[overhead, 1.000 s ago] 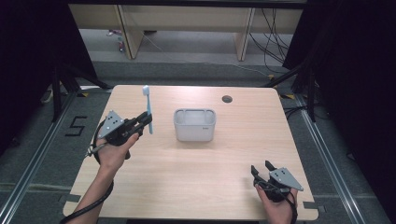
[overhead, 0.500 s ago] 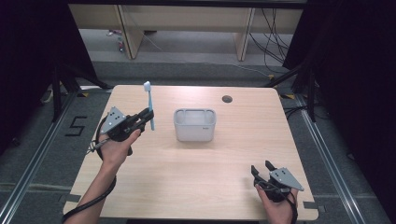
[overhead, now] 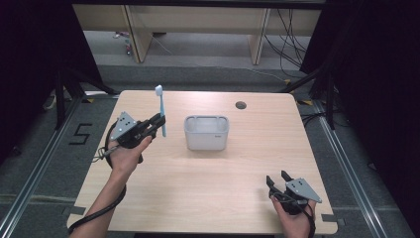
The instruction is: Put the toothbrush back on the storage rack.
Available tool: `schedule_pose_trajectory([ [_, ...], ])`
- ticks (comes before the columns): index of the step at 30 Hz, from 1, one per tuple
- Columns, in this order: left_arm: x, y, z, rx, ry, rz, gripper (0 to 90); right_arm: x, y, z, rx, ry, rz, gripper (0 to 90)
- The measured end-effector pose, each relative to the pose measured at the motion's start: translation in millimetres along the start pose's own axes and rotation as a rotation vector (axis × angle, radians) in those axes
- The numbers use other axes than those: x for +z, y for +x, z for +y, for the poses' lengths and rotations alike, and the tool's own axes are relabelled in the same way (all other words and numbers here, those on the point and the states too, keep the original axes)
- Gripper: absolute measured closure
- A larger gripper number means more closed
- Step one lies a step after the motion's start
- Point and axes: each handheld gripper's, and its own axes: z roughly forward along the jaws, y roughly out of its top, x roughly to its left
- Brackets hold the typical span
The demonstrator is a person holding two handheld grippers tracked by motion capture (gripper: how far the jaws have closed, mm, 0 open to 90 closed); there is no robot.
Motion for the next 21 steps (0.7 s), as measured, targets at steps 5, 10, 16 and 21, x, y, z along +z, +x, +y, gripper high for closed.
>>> schedule_pose_trajectory([
  [5, 2.5, 0.4, 1.9, 0.004, -0.004, 0.001, 78.6, -0.7, 2.1, -0.1, 0.022, 0.008, -0.006, 41.7],
  [10, 5.4, -0.9, 2.2, 0.003, -0.007, 0.0, 78.5, -0.5, 1.7, -0.1, 0.015, 0.006, -0.005, 41.7],
  [16, 10.0, -1.9, 2.0, -0.001, -0.014, 0.003, 78.5, 0.1, -0.4, 0.1, -0.007, 0.0, 0.004, 41.8],
  [21, 14.2, -2.3, 2.8, -0.004, -0.022, 0.002, 78.6, 0.3, -0.5, 0.1, -0.005, 0.0, 0.003, 41.8],
])
